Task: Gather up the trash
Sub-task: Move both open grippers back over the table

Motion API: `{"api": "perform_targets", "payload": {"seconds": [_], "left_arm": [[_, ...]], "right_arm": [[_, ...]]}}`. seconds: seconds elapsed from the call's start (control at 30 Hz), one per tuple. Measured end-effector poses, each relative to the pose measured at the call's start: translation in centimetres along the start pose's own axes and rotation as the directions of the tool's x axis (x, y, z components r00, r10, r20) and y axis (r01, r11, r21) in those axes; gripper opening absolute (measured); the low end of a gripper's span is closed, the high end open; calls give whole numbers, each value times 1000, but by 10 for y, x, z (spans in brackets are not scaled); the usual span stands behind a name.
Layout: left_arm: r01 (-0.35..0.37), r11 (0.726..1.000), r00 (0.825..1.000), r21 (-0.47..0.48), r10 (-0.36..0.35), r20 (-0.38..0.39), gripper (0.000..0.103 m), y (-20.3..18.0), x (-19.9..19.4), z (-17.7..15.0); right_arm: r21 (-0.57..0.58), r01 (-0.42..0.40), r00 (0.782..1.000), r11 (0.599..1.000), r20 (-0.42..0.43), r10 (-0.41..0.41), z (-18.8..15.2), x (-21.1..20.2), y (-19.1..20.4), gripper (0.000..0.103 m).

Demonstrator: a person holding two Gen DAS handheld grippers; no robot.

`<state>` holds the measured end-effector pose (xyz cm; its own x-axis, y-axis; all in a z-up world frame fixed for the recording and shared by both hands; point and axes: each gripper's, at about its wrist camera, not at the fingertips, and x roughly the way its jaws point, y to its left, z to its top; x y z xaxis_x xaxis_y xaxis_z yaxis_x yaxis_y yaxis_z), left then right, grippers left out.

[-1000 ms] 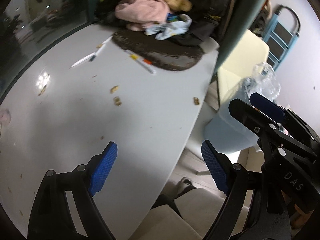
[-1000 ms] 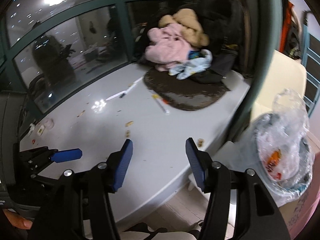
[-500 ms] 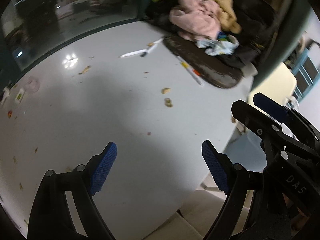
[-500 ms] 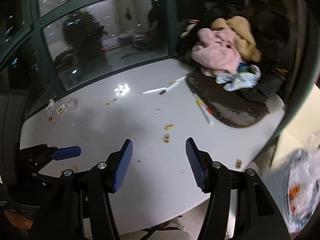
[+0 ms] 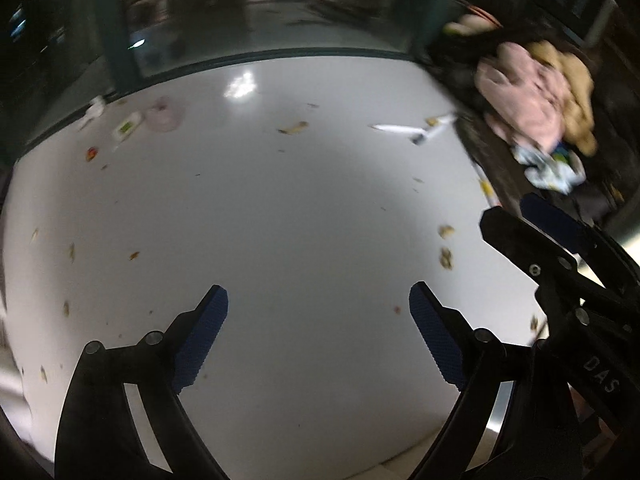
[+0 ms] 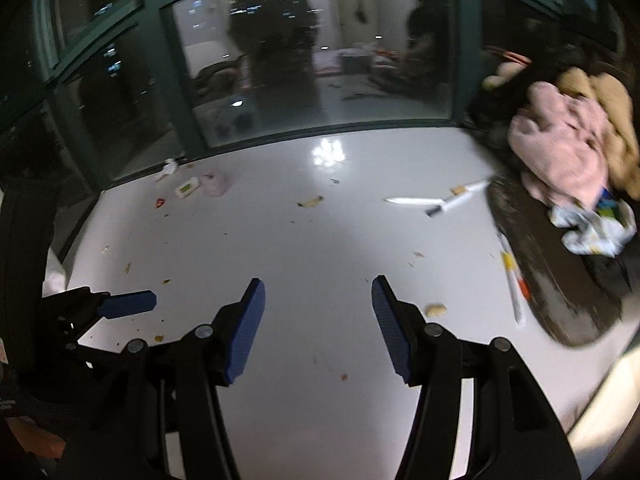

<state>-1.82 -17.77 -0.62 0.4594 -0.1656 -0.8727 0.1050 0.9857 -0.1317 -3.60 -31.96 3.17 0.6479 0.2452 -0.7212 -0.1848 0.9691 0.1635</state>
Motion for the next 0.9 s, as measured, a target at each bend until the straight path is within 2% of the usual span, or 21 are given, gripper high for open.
{"api": "perform_targets", "payload": {"seconds": [0.33, 0.6, 0.73, 0.9], "left_arm": [[-153, 975, 987, -163, 160, 34, 90, 22, 2, 14], [-212, 946, 972, -246, 230, 46, 90, 48, -5, 29], [-234, 941, 965, -246, 255, 59, 90, 65, -8, 41], [-241, 950, 964, -199, 258, 63, 90, 92, -4, 53]], "right_arm": [[-72, -169, 985, 983, -32, 167, 30, 46, -3, 53], [-85, -217, 976, 973, -54, 213, 49, 69, 6, 53], [-72, -242, 970, 968, -44, 239, 57, 78, 16, 53], [-52, -242, 970, 969, -29, 240, 64, 89, 39, 54]]}}
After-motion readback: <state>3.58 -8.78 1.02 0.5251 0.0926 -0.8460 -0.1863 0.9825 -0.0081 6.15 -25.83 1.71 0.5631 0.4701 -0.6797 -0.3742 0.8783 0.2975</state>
